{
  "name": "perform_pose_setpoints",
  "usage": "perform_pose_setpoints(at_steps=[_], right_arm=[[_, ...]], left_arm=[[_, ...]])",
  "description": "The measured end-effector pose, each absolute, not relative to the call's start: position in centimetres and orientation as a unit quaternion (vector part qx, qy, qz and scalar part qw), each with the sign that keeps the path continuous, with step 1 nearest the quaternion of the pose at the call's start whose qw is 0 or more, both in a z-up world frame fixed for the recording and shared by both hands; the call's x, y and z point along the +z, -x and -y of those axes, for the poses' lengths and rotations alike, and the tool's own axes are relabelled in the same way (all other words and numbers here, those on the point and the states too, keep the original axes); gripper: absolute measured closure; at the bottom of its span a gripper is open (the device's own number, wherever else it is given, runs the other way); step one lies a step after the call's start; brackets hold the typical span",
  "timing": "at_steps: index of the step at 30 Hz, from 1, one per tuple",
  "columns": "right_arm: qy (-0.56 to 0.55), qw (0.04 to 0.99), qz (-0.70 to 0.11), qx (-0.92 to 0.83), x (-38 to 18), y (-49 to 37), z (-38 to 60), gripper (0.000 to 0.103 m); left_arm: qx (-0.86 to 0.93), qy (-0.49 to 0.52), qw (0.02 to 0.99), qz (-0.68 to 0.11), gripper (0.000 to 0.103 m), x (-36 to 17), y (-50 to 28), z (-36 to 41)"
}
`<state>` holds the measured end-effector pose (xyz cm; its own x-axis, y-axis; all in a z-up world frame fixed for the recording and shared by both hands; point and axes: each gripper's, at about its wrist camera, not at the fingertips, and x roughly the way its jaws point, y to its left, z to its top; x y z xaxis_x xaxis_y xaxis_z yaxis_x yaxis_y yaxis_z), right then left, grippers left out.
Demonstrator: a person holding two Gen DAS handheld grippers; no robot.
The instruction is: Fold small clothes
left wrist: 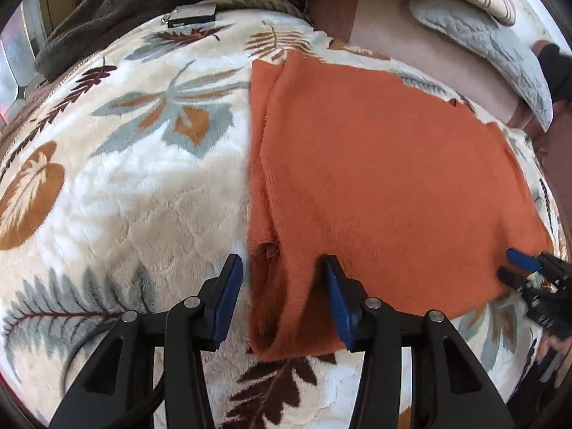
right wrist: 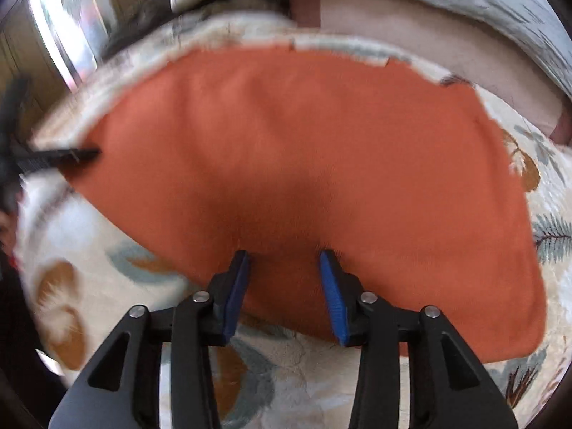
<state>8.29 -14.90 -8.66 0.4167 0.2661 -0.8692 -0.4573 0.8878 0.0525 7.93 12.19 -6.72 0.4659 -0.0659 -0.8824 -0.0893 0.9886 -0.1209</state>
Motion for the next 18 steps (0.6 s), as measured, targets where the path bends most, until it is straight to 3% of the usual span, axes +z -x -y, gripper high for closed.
perform_pose_setpoints(at_steps=[7, 18], right_arm=[[0.038, 0.842, -0.488, 0.227, -4.5, -9.3, 13.6, 0.059], [-0.005, 0.796, -0.5, 0.341, -1.6, -19.8, -2.5, 0.058]], left_arm=[[-0.006, 0.127, 0.85, -0.511, 0.056, -5.8, -7.5, -13.2], [-0.019, 0.205, 0.83, -0.518, 0.057, -6.2, -8.0, -15.0]])
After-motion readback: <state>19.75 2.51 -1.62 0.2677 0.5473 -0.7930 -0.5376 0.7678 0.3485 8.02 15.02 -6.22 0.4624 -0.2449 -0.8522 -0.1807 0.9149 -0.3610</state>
